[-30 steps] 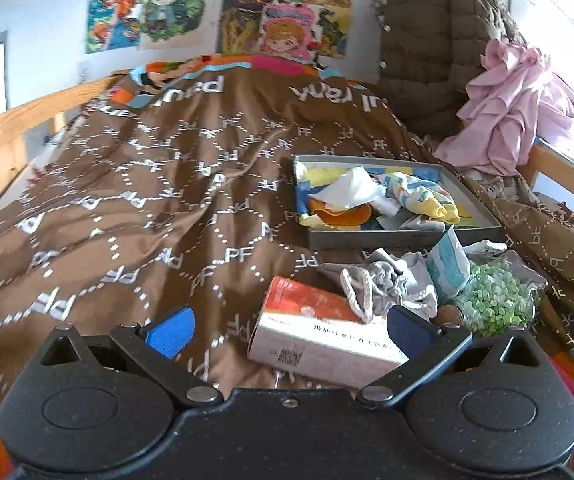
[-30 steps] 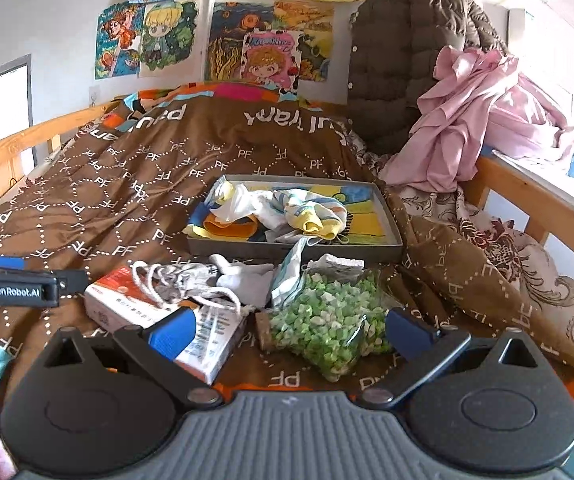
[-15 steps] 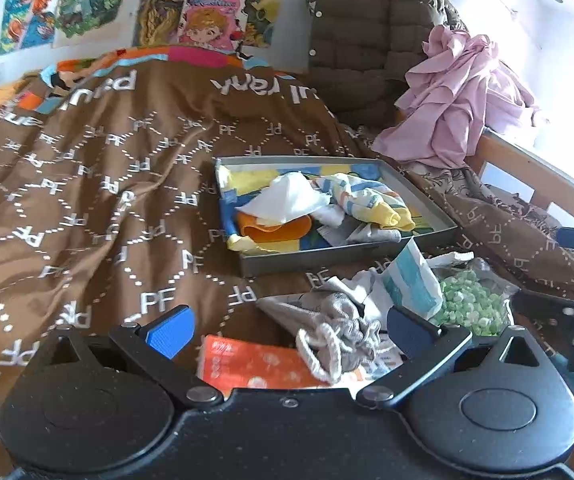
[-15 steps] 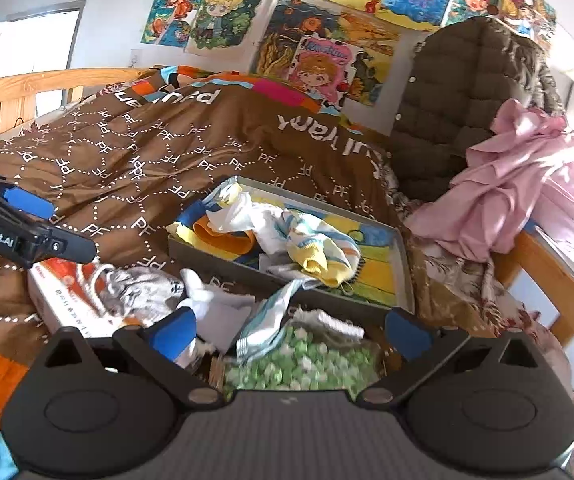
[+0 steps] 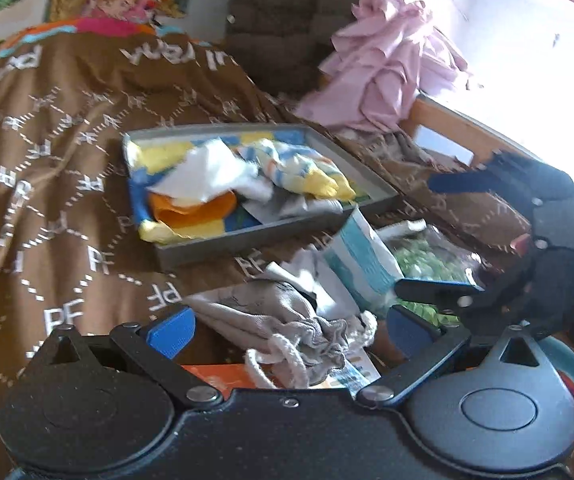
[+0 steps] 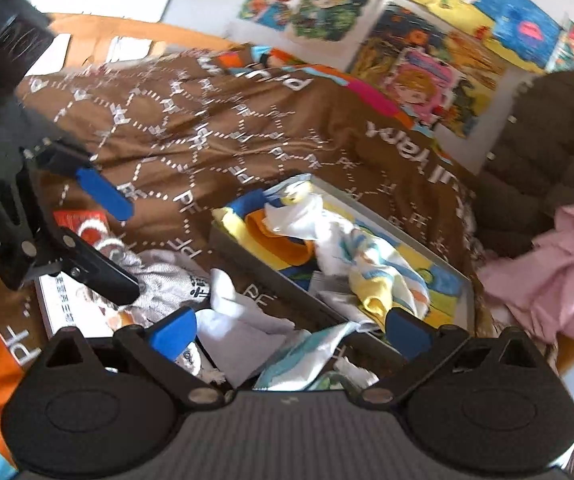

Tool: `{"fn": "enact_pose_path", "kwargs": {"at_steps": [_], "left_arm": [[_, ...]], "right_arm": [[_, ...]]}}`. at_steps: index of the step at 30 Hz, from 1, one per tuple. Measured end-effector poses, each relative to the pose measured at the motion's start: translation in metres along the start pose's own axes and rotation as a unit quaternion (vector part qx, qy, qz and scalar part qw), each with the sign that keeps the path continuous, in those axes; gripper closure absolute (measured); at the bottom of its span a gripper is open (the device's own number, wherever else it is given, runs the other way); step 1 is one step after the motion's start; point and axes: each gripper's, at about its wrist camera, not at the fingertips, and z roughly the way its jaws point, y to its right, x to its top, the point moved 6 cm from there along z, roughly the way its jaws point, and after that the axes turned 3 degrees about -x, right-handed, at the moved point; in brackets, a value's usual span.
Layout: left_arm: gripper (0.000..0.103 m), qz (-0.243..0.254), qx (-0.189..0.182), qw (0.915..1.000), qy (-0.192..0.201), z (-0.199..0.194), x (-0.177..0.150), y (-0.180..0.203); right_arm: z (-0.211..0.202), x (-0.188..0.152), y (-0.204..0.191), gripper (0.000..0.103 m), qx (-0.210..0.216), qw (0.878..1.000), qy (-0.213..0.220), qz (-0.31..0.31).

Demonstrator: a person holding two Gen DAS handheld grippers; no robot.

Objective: Organize soft objects
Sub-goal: 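Grasp the grey drawstring bag with the left tool while the right tool grasps the white cloth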

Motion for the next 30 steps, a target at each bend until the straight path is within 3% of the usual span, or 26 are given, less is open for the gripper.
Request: {"fn": "enact_pose_path", "kwargs": {"at_steps": [5,9,13,22,30], "left_arm": [[0.018,-0.035,-0.01,0.999,-0.026,0.013,0.0,-0.014],[0.022,-0.073,-0.032,0.9961,-0.036,0.017,-0.001,-0.023],[0.023,-0.087,-0.036,0.9944,-0.048,0.022,-0.005,-0.023],[0.038,-0.105,-0.044,0.9926,-0.041,0.019,-0.007,-0.021],[0.052,-0.11,-0.046,0.9923,-0.034,0.018,-0.008,-0.018]], "right_arm": [[0.022,-0.001,-0.008,0.011,0.018,0.999,-0.015,-0.022],[0.034,-0.002,-0.013,0.014,0.036,0.999,-0.026,-0.024],[0.043,-0.002,-0.02,0.014,0.047,0.998,-0.034,-0.029],[0.064,-0.01,-0.031,0.023,0.046,0.995,-0.076,-0.041],[0.075,-0.018,-0.034,0.047,0.022,0.995,-0.095,-0.033]]}}
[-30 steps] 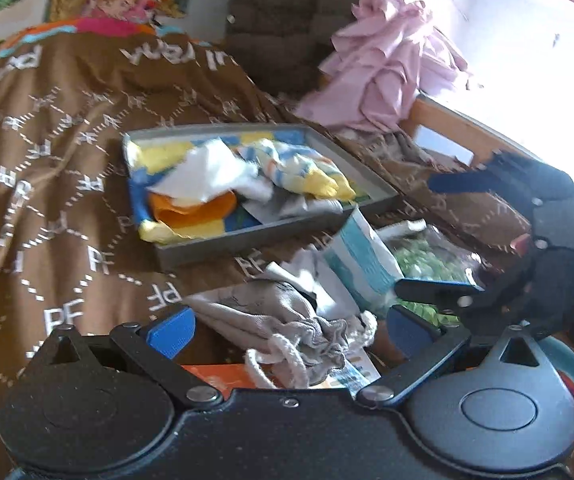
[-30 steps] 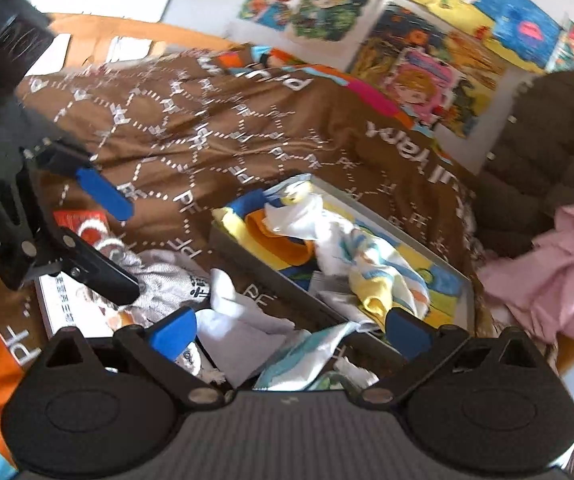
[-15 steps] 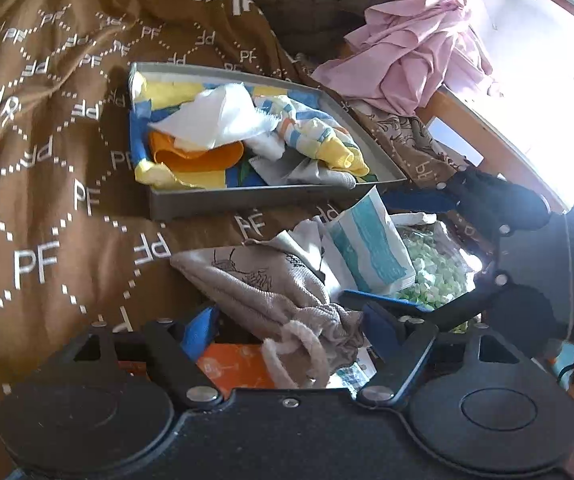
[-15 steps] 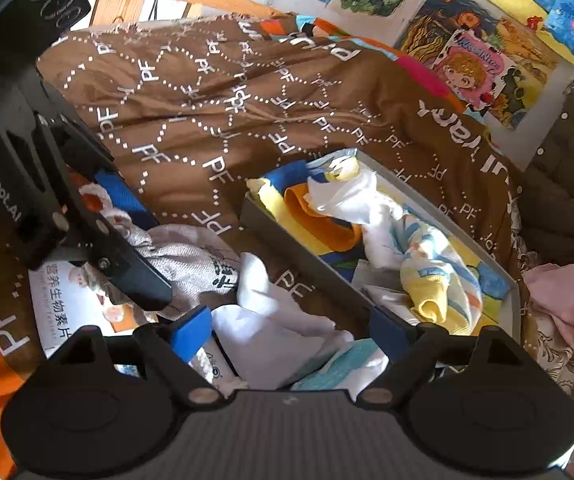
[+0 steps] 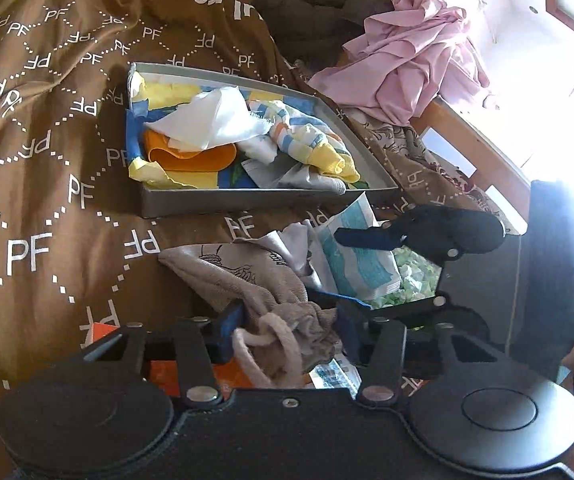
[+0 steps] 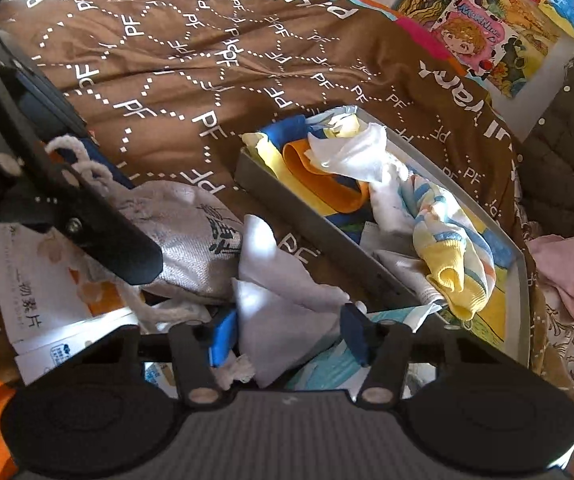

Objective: Organize soft objects
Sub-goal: 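Grasp the grey drawstring bag with the left tool while the right tool grasps the white cloth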

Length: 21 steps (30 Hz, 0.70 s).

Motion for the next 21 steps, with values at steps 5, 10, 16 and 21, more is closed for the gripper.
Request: {"fn": "enact_pose_path", "kwargs": {"at_steps": [5,10,16,21], "left_arm": [[0.058,-0.007,-0.001,0.9999,0.011,-0.001,-0.001,0.0],[0.062,0.009,0.005,0.9996,0.025,-0.003,-0.002,0.005],[0.065,0.045,0.015,0.9981,0.04,-0.007,-0.002,0.012],[0.066,0.053,0.016,0.9958,0.073,-0.019,0.006,0.017]], "right_arm": [[0.005,-0.002,-0.002,0.073,-0.003,1.0,-0.009,0.01],[0.006,-0.004,0.002,0.091,-0.004,0.999,-0.007,0.037],[-0.011,0.007,0.007,0.1,-0.02,0.998,0.031,0.045],[-0.035,0.024,0.019,0.101,-0.041,0.994,0.073,0.066]]}}
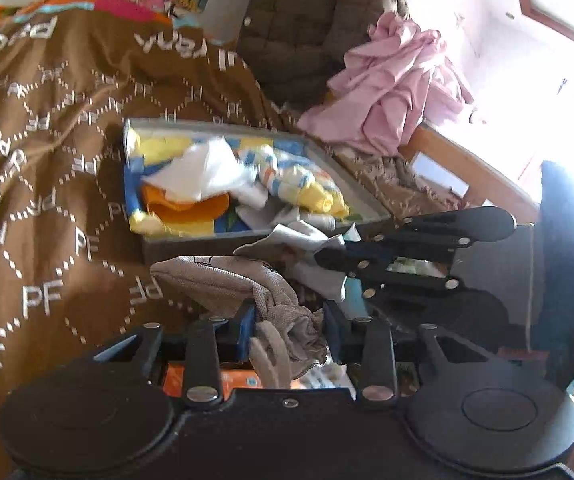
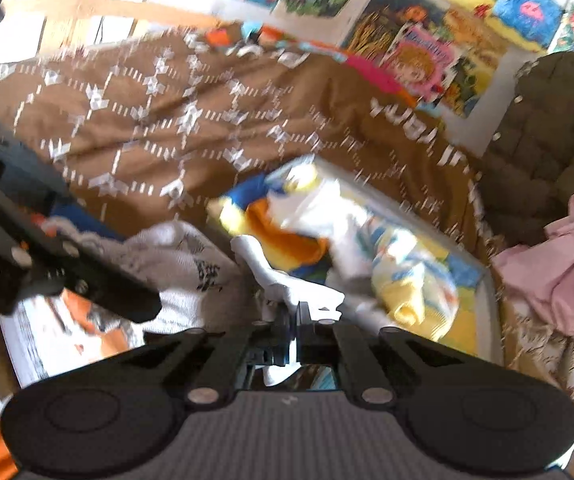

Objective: Organize soft objects
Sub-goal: 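Carry the grey bag and white cloth over the tray with both tools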

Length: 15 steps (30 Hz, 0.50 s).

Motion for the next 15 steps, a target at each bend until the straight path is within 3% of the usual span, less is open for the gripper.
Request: {"fn": "enact_pose_path", "kwargs": {"at_steps": [7,15], "left_arm": [[0.066,0.007,0.001,0.9993,0.037,-0.018,0.013,0.007],[0.066,-0.001,0.023,0.9972,0.071,-0.035,0.049,0.013]], "right_arm": [[-0.023,0.019,0.025,0.101,-0.025,0.999,0.018,0.028],[-0.025,0.025,0.081,0.1,-0.055,0.992,0.049,0.106]]}}
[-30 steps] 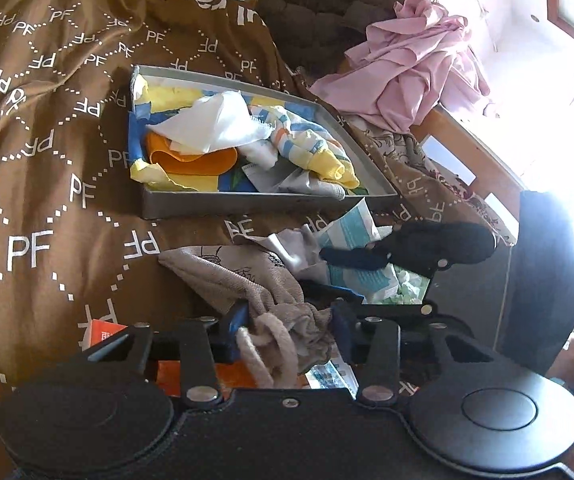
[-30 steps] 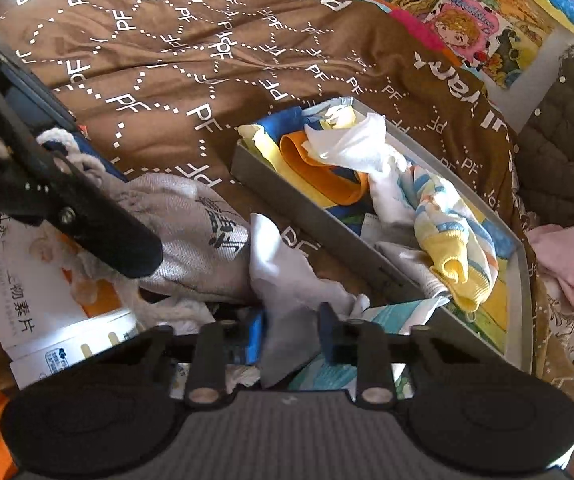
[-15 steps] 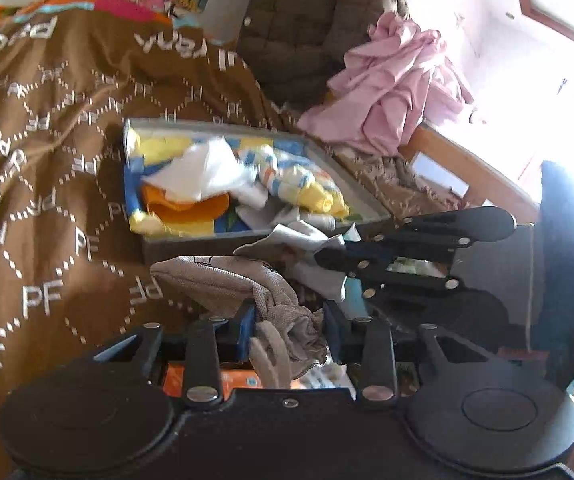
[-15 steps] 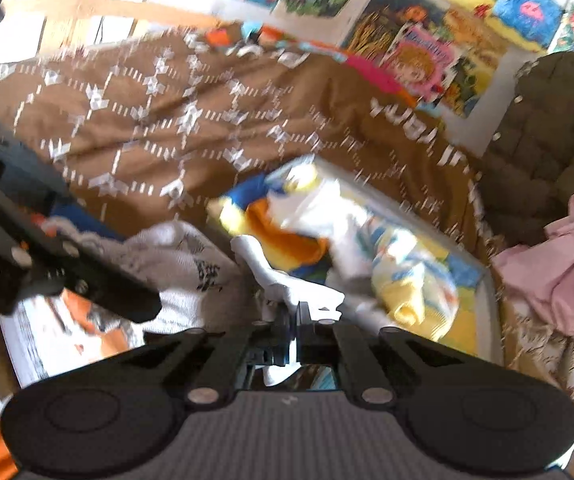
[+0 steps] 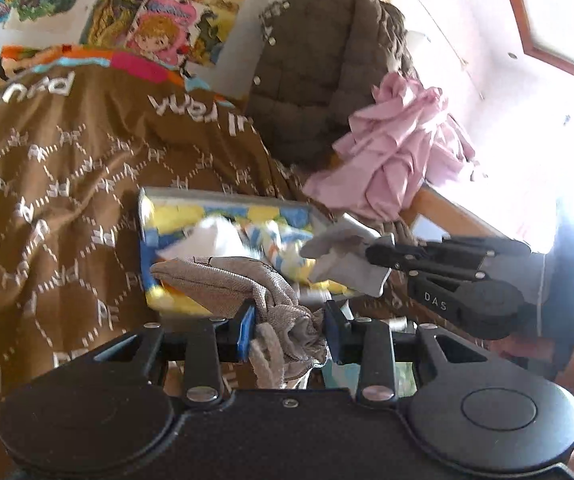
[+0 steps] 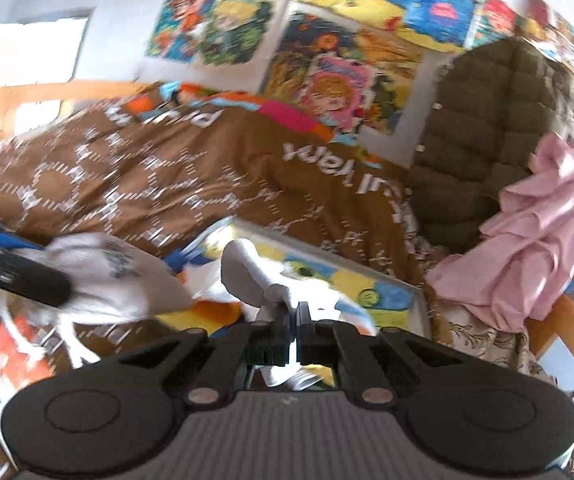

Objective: Organize soft objects
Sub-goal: 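Carry the grey bag and white cloth over the tray with both tools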

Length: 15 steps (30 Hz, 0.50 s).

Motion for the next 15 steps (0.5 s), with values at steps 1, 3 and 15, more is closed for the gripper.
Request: {"fn": "enact_pose_path", "kwargs": {"at_steps": [1,3,15], "left_arm": [[0.066,0.01,0.006,0.9999,0.005,0.0,0.007,0.002],[0.066,0.026,0.02,0.9994,0.01,0.006,0.02,0.003],[0.065,0.026,0.028,0.9984,0.042,0.121,0.083,0.028]], "right_arm": [[0.005,0.001,0.008,0.1,-0.001,1.0,0.001,0.013],[0.013,0.001,0.021,0.1,-0.008,1.0,0.002,0.027],[0.071,-0.012,0.102,0.1,0.0,0.991,-0.013,0.133]]}}
